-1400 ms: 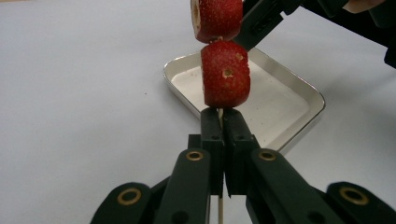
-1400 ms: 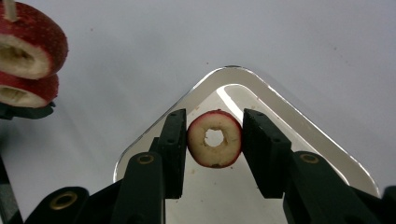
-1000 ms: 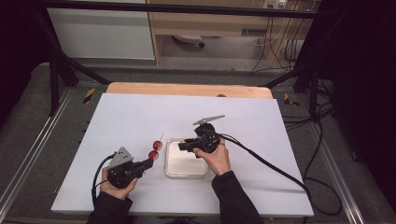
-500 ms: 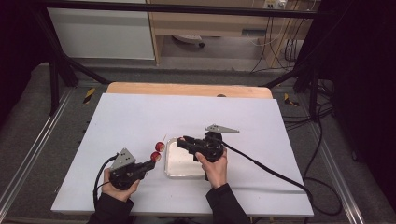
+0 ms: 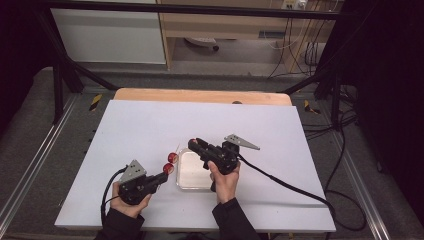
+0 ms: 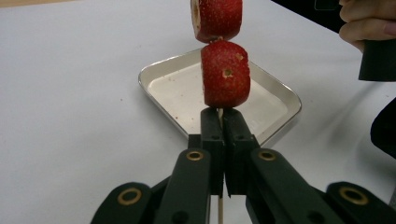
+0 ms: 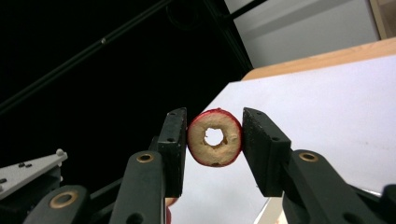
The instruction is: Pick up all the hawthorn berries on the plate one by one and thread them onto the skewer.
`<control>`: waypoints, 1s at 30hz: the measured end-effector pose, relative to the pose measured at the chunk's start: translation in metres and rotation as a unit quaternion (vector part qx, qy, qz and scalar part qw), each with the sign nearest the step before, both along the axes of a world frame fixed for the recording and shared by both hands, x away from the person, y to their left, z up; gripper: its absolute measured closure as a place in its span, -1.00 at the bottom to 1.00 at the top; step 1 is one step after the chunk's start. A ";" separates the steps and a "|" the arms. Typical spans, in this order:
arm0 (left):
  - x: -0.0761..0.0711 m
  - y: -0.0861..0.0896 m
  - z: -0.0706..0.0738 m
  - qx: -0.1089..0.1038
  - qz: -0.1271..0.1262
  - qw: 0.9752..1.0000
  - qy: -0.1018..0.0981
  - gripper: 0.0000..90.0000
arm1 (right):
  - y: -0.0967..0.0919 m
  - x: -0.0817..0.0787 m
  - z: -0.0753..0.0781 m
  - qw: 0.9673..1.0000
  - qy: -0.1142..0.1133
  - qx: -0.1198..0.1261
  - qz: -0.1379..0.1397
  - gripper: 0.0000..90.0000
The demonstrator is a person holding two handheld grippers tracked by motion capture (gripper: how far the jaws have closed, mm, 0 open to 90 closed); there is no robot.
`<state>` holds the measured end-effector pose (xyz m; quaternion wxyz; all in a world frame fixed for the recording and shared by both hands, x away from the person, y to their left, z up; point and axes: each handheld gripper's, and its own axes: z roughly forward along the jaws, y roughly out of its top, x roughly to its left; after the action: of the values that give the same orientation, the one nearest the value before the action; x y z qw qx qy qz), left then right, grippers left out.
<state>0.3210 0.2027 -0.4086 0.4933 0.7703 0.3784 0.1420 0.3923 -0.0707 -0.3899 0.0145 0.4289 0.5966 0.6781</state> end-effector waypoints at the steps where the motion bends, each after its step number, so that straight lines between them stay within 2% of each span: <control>1: 0.000 -0.001 0.000 -0.001 0.001 1.000 0.000 0.96 | 0.000 0.000 0.000 1.000 -0.004 0.004 -0.004 0.37; 5: -0.002 -0.004 0.001 -0.005 -0.002 1.000 0.003 0.96 | 0.002 -0.001 -0.001 1.000 -0.005 0.021 -0.005 0.37; 10: -0.005 -0.012 0.001 -0.016 -0.003 1.000 0.015 0.96 | 0.003 -0.003 -0.001 0.999 -0.019 0.042 -0.019 0.37; 15: -0.007 -0.019 0.002 -0.032 -0.002 0.999 0.025 0.96 | 0.004 -0.004 -0.001 0.997 -0.031 0.066 -0.029 0.37; 22: -0.008 -0.024 0.003 -0.043 -0.002 0.999 0.034 0.96 | 0.007 -0.007 -0.004 0.994 -0.046 0.094 -0.035 0.37; 25: -0.008 -0.026 0.004 -0.048 -0.002 0.998 0.034 0.96 | 0.008 -0.008 -0.006 0.993 -0.046 0.107 -0.036 0.37; 30: -0.007 -0.029 0.004 -0.049 -0.004 0.998 0.033 0.96 | 0.009 -0.009 -0.008 0.992 -0.043 0.115 -0.033 0.37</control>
<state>0.3136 0.1734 -0.4046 0.5182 0.7511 0.3978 0.0954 0.3833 -0.0614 -0.3976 0.0127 0.4178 0.4989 0.7592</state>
